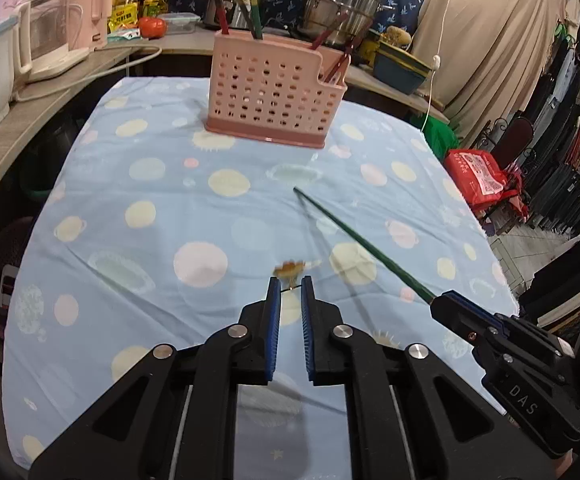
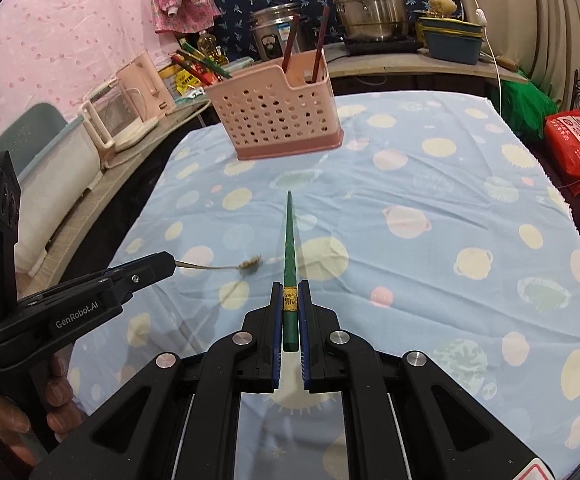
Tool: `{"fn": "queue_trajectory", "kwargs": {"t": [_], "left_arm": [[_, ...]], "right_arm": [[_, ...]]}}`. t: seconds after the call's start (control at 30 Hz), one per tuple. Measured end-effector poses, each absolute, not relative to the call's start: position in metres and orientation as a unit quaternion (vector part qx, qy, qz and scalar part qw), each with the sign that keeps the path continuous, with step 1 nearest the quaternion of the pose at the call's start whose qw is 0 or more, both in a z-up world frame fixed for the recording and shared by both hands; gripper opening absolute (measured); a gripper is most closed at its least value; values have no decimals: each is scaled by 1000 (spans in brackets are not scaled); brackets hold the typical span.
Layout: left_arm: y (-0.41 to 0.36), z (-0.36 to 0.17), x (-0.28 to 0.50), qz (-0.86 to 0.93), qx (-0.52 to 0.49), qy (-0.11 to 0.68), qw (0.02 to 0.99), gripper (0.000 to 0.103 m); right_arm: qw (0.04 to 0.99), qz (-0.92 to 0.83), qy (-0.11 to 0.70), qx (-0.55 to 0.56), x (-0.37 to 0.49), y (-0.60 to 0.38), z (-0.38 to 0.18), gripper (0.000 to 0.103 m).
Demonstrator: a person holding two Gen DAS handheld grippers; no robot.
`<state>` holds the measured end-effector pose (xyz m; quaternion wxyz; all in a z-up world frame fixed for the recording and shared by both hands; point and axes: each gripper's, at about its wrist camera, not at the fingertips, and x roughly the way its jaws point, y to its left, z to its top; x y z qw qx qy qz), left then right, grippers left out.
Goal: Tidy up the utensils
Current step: 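Lift the green chopstick and gold spoon and carry them over the caddy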
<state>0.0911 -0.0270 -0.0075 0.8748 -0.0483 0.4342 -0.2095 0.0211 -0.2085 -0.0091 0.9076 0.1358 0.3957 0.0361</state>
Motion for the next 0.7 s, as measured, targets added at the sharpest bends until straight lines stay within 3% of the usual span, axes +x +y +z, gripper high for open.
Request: {"fn": "queue_trajectory", "kwargs": {"t": [0.1, 0.17, 0.7], "left_arm": [[-26, 3, 95, -211, -52, 425, 879, 9], [-25, 9, 97, -213, -53, 420, 881, 1], [-20, 52, 120, -211, -60, 385, 897, 0]], "right_arm": [[911, 40, 388, 138, 24, -209, -1, 7], [913, 42, 382, 137, 25, -209, 4, 7], [938, 48, 312, 143, 43, -223, 67, 7]]}}
